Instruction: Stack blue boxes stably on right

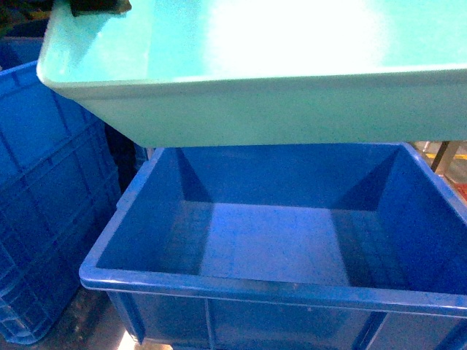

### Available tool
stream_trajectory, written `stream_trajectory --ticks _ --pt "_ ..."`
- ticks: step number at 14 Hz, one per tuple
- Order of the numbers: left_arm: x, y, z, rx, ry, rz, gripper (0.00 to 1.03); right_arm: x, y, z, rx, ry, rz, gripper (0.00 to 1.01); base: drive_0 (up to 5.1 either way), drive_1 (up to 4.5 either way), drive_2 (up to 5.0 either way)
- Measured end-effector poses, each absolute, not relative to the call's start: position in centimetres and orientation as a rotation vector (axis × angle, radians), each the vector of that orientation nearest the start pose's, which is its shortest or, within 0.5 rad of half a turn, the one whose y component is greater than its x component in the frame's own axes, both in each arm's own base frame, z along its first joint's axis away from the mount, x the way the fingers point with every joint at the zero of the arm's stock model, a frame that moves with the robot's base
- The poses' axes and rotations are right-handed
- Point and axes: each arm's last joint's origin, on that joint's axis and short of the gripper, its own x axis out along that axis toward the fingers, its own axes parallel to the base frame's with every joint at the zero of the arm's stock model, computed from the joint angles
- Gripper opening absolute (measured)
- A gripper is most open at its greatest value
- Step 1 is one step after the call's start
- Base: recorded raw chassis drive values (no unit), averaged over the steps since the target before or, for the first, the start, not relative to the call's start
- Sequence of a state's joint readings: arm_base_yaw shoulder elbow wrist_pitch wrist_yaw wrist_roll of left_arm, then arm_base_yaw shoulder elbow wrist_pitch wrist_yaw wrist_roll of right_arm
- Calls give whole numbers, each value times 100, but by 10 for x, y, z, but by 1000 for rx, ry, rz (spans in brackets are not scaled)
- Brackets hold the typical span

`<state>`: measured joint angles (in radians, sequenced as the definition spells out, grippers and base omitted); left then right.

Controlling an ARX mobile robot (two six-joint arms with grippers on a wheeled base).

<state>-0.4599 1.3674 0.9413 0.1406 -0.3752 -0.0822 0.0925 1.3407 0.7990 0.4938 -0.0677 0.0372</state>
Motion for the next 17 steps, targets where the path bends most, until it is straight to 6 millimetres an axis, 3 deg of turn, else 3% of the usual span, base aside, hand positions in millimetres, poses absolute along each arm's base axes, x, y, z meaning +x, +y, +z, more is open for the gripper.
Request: stream_trajectory --ticks 3,5,11,13,17 --pt "305 -130 268 80 390 -76 2 312 33 254 14 171 153 7 0 0 0" --pt "330 -136 248 122 526 -83 2 331 34 225 6 310 151 7 0 0 0" --pt "405 -149 217 153 735 -90 2 393 27 181 33 512 138 7 0 0 0" --pt "420 -148 196 125 817 -63 2 413 29 165 35 586 149 7 0 0 0" --pt "429 -143 166 122 887 -37 2 420 45 142 -5 679 151 7 0 0 0"
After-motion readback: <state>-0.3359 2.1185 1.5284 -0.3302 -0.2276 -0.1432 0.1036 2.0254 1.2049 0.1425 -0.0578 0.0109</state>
